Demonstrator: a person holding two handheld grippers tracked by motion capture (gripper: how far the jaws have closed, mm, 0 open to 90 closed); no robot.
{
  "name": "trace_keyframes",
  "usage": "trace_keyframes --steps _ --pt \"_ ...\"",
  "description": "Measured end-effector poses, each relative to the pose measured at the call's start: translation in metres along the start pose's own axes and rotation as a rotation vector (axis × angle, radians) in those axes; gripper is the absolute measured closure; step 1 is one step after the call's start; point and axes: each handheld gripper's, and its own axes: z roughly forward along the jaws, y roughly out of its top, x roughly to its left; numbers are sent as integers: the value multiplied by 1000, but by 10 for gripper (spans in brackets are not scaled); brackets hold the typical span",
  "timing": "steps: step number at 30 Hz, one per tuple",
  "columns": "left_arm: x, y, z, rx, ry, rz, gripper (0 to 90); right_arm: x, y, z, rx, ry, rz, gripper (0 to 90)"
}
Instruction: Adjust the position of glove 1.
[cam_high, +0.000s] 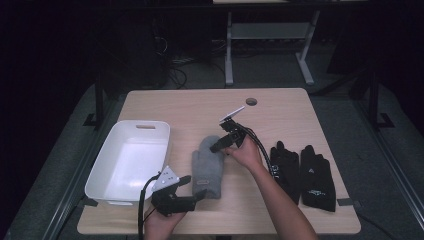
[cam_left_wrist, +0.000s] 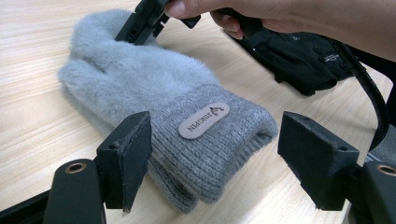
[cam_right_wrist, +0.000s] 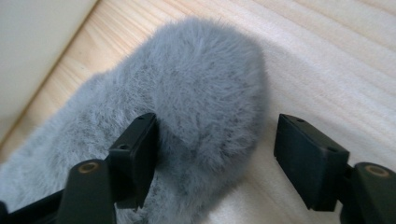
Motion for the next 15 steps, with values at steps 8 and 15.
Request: trace_keyframes --steps 8,15 --pt "-1 0 2 5 -2 1 256 4 -1 5 7 9 -4 470" --pt "2 1 2 6 -16 -26 254 3 -1 3 15 65 27 690"
